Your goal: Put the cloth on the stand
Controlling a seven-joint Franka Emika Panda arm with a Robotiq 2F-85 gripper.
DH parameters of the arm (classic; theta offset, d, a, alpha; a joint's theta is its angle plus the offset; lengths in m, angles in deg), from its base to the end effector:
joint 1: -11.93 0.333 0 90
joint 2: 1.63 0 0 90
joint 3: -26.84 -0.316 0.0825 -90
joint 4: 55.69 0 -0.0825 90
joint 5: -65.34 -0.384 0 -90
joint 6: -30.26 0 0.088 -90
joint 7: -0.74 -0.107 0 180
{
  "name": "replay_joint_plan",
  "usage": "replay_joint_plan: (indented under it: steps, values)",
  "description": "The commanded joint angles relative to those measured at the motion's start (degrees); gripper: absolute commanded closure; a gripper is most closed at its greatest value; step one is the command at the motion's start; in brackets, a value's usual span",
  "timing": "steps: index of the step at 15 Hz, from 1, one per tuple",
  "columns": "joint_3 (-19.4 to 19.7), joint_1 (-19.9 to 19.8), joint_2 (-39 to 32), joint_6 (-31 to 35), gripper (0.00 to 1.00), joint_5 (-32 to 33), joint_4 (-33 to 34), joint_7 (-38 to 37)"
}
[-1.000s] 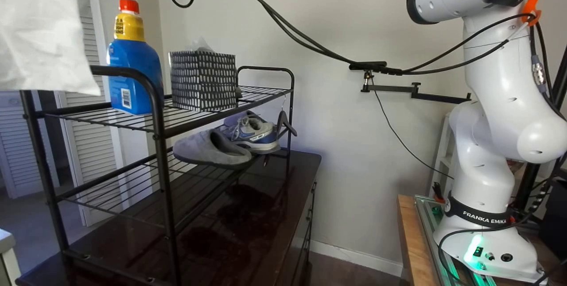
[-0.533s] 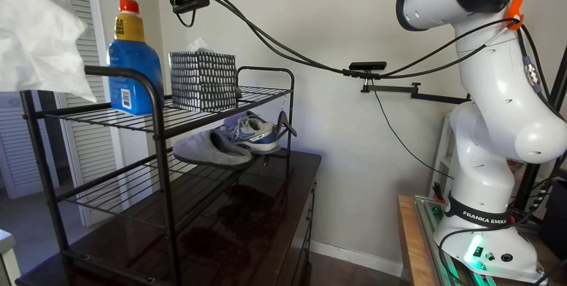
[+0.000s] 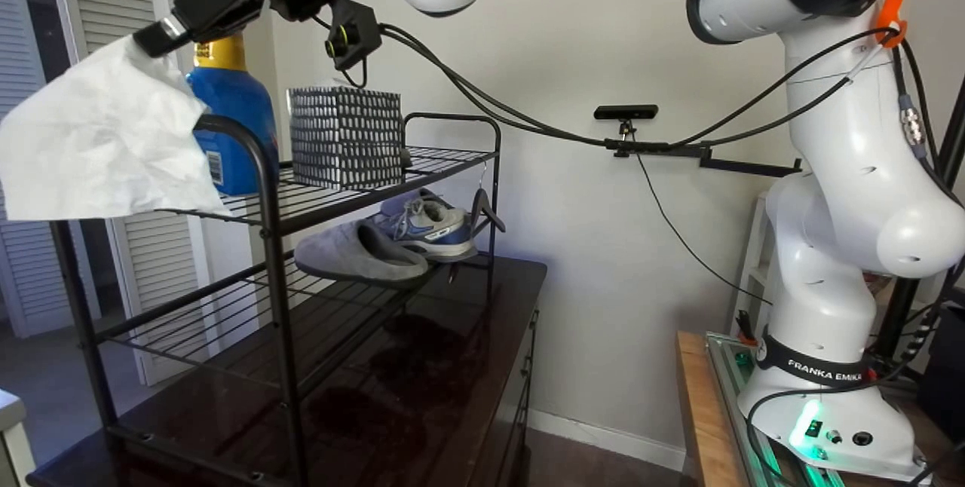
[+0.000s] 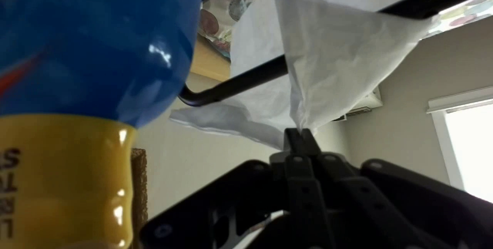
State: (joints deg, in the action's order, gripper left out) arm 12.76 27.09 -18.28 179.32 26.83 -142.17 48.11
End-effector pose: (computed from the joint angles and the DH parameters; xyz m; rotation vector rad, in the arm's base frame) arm 0.6266 0.3073 0.5939 -2.2036 -1.0050 -1.1212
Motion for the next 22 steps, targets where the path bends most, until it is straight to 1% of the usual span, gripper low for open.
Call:
replay_joint_plan:
  steps: [1,6,11,14,15,16,19,22]
  values:
    - [2.0,1.0,4.4,3.6,1.0,2.5,-6.6,-5.6]
    - [4.0,1.8,6.9,6.4,1.0,7.2,-11.1,-12.5]
    - [3.5,2.2,8.4,3.3,1.0,8.7,-12.9,-15.3]
    - [3.9,2.9,8.8,2.2,1.0,11.5,-13.7,-17.8]
    - [4.3,3.2,8.8,2.3,1.0,13.4,-14.0,-19.4]
    - [1.6,0.7,8.6,2.4,1.0,16.7,-14.0,-22.0]
    - [2.0,0.8,8.2,2.4,1.0,25.1,-13.8,-28.5]
    - [1.7,0.8,7.1,1.0,1.0,30.1,-12.1,-31.9]
